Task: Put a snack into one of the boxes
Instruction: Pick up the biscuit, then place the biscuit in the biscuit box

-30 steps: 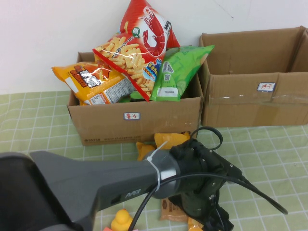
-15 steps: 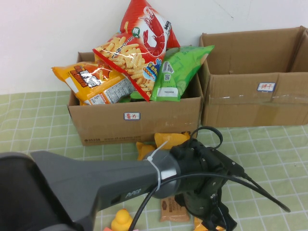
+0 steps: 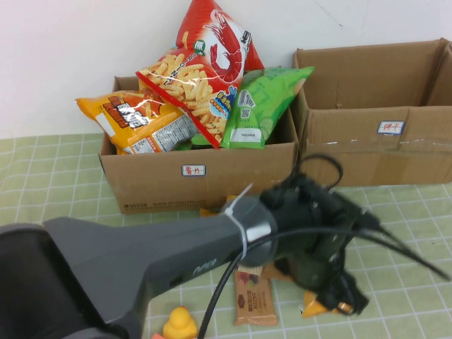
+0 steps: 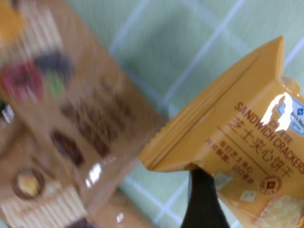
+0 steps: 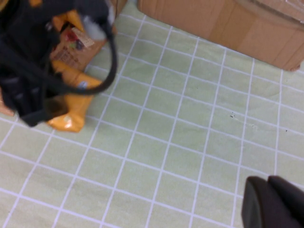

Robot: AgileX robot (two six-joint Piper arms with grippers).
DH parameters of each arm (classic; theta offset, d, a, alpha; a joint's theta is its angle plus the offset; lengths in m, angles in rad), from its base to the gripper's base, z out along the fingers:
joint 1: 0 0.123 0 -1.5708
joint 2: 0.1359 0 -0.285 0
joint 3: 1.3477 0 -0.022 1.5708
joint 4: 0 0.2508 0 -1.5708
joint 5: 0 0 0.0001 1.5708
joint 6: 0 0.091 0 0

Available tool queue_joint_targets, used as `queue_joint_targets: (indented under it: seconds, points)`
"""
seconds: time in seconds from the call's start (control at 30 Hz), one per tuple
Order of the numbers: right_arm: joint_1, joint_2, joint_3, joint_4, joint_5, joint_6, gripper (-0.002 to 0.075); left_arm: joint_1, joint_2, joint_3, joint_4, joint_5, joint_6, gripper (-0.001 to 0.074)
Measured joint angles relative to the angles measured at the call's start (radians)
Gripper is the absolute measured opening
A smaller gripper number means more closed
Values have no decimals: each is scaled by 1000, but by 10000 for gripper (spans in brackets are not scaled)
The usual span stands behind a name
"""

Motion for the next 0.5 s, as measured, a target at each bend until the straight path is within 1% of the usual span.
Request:
queue_joint_targets:
  seconds: [0.17,0.3,0.4,0.5]
  points:
    - [0,0,0,0,0,0,0,0,2,-128,12,47,51,393]
    - [0,0,0,0,0,0,0,0,2,-274,83,63,69,382]
    - [0,0,0,0,0,0,0,7,2,-366,163,10,71,382]
    - [0,0,0,0,0,0,0,26,2,-416,272,-103,71,382]
